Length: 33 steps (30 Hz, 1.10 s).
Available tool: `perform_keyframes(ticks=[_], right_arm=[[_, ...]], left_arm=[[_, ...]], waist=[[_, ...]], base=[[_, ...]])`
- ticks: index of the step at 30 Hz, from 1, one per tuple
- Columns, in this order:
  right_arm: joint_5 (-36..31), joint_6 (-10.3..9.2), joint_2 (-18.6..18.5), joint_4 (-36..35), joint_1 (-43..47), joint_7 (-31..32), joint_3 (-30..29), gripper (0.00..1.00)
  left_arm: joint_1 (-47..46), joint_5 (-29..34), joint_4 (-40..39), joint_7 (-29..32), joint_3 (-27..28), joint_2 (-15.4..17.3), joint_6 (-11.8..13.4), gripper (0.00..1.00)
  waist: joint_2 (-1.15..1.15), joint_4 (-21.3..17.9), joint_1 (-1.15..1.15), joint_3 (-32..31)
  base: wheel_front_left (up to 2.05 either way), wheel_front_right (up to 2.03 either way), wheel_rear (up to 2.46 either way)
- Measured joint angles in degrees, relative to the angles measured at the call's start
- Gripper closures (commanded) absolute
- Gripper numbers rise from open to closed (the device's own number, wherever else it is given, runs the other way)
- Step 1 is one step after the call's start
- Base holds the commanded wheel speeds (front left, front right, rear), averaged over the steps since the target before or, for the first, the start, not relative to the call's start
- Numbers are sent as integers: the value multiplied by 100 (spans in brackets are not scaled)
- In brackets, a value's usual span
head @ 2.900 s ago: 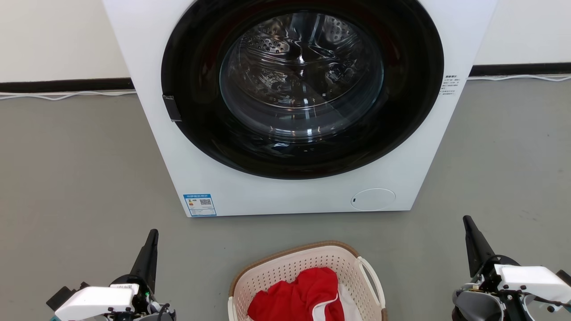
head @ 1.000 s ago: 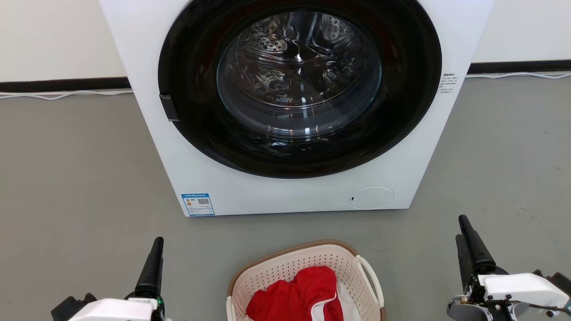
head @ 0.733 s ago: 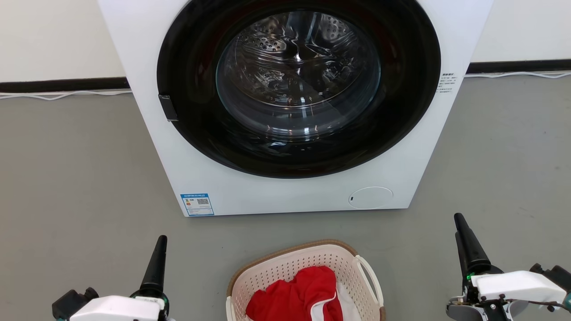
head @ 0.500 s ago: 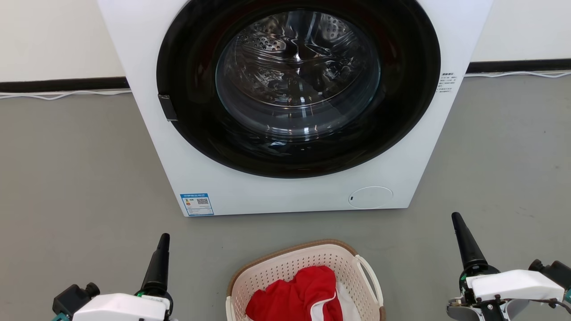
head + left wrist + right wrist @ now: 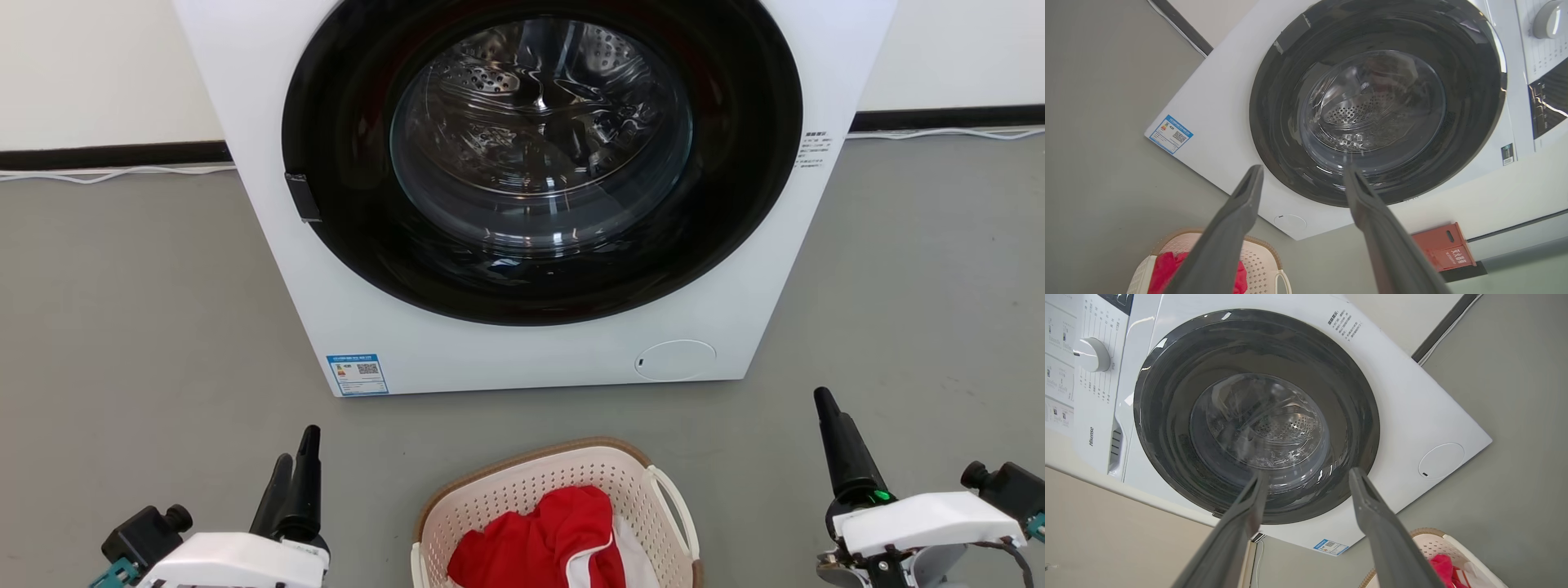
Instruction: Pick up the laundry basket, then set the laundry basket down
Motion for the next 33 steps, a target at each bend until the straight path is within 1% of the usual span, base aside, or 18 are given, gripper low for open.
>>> perform_keyframes(ticks=[8,12,27,33], right_arm=[[-549,0,-77,-25,-5,-133,45,0],[-839,1,-81,-59,-9,-183,51,0],[-1740,2,-163,-159,-19,-450,208,0],[-2120,2,-178,-166,-25,-537,244,0]], left_arm=[[-22,548,-44,-120,-42,3,22,0],[-30,771,-88,-198,-51,5,78,0],[-115,1696,-188,-447,-134,12,87,0],[-116,2037,-214,-533,-154,18,133,0]], waist=[[0,-27,0,24],[0,-38,0,49],[0,-47,0,83],[0,-51,0,94]], base=[[0,0,0],[0,0,0],[0,0,0],[0,0,0]])
